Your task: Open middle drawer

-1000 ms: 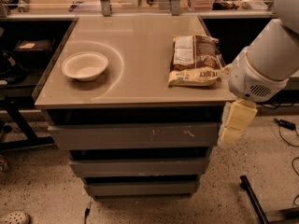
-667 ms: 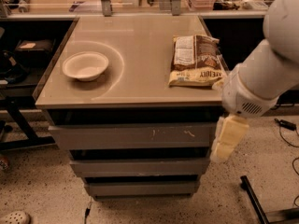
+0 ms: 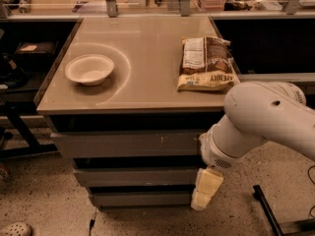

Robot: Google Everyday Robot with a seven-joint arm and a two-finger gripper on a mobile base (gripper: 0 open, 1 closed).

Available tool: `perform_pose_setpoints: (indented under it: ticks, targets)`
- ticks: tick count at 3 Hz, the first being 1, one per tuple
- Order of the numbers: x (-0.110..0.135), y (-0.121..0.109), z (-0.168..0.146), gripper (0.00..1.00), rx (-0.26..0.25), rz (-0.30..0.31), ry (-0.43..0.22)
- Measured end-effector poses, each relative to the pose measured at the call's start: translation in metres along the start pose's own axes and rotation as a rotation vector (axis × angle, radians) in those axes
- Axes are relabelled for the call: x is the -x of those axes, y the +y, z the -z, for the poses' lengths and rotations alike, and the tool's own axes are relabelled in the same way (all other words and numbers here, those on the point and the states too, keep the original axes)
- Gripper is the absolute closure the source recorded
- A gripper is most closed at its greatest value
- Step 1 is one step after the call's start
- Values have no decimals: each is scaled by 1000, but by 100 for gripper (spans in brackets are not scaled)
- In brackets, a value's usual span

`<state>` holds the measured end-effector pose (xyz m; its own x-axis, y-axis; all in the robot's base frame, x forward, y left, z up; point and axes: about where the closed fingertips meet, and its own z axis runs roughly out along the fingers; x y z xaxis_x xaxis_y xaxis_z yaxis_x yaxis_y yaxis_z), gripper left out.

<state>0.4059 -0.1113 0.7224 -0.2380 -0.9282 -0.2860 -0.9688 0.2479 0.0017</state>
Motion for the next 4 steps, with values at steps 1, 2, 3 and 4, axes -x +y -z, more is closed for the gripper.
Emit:
perform_pose_setpoints:
  ticks: [1, 2, 3, 4]
  targets:
    - [0, 0, 0, 0, 0, 0, 0]
    - [-6, 21, -41, 0, 68, -46, -14]
    - [-13, 35, -103, 0, 128, -103, -28]
    - [-12, 32, -188, 0, 176, -129, -58]
